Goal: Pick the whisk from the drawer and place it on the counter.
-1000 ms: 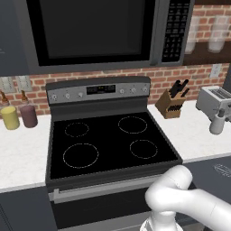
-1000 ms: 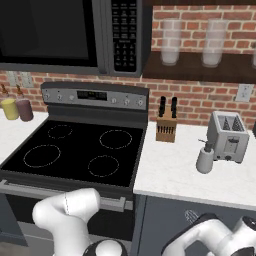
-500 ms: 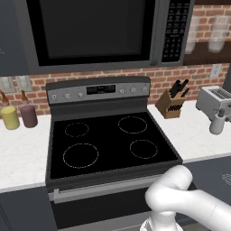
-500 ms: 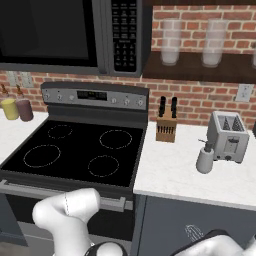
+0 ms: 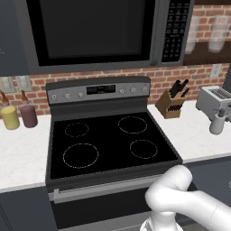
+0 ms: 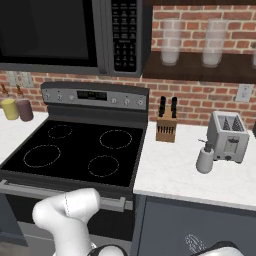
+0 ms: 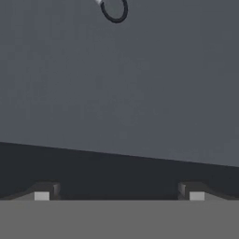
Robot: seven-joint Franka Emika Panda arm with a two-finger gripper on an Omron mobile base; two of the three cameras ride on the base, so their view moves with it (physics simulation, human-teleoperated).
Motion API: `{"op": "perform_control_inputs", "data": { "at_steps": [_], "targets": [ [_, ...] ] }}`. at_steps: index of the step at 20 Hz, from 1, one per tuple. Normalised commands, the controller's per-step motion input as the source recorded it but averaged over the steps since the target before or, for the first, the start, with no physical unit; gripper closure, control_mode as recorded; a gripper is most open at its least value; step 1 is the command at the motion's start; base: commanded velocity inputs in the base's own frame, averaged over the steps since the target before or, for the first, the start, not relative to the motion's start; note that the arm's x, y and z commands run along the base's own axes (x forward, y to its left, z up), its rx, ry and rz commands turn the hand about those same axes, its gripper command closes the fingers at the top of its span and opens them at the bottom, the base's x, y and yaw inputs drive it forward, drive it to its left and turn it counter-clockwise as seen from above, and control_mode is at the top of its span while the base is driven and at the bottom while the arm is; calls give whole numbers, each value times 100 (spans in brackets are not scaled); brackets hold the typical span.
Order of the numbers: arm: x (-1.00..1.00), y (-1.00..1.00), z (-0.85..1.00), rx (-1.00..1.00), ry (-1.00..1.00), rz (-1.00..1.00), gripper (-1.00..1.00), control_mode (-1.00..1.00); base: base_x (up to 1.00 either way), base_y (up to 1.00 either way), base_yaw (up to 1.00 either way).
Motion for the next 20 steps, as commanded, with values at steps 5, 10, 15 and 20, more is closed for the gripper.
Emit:
{"op": "perform_control_inputs", "data": {
  "at_steps": [5, 10, 15, 20],
  "targets": [
    [4, 3, 0, 0, 0, 0, -100, -100, 0, 0, 0],
    [44, 38, 20, 1, 0, 0, -100, -100, 0, 0, 0],
    [63, 32, 27, 1, 0, 0, -100, -100, 0, 0, 0],
    [58, 30, 7, 1, 0, 9, -100, -100, 0, 0, 0]
  ]
}}
